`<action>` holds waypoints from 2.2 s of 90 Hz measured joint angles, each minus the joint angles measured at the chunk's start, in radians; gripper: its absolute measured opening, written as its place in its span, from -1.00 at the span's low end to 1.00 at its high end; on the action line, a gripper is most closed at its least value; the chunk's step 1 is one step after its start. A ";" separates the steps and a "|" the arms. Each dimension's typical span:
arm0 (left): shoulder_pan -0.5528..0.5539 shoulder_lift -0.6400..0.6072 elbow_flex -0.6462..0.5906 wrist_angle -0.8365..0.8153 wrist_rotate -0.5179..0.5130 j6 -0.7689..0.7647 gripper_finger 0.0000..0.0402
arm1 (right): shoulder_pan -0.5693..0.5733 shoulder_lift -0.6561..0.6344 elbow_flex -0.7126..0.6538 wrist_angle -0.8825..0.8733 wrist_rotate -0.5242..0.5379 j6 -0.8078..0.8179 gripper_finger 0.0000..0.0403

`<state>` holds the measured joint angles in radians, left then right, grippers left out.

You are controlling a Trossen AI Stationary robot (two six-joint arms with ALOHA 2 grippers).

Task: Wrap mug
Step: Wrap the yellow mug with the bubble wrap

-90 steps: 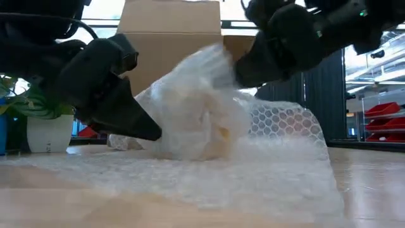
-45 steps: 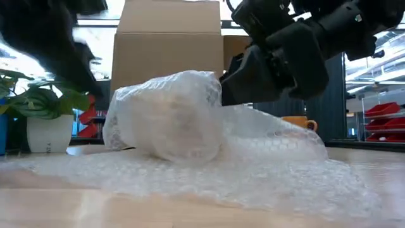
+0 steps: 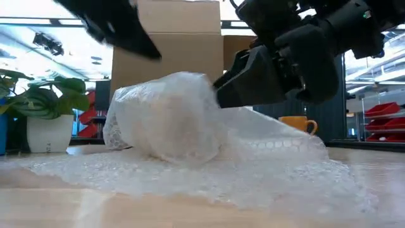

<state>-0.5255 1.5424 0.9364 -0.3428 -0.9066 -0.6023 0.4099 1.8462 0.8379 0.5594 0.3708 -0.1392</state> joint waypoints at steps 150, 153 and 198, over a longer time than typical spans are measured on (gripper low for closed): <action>-0.103 0.324 -0.048 0.429 0.295 -0.058 -0.42 | 0.067 0.100 -0.019 0.235 0.198 -0.080 -0.38; -0.101 0.324 -0.042 0.424 0.297 -0.047 -0.42 | 0.060 0.100 -0.019 0.248 0.187 -0.103 -0.39; 0.002 0.361 -0.009 0.541 0.336 0.152 -0.42 | -0.033 0.096 0.290 -0.342 0.066 -0.086 -0.46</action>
<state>-0.5238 1.9037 0.9272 0.1982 -0.5702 -0.4508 0.3766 1.9421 1.1280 0.2172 0.4364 -0.2255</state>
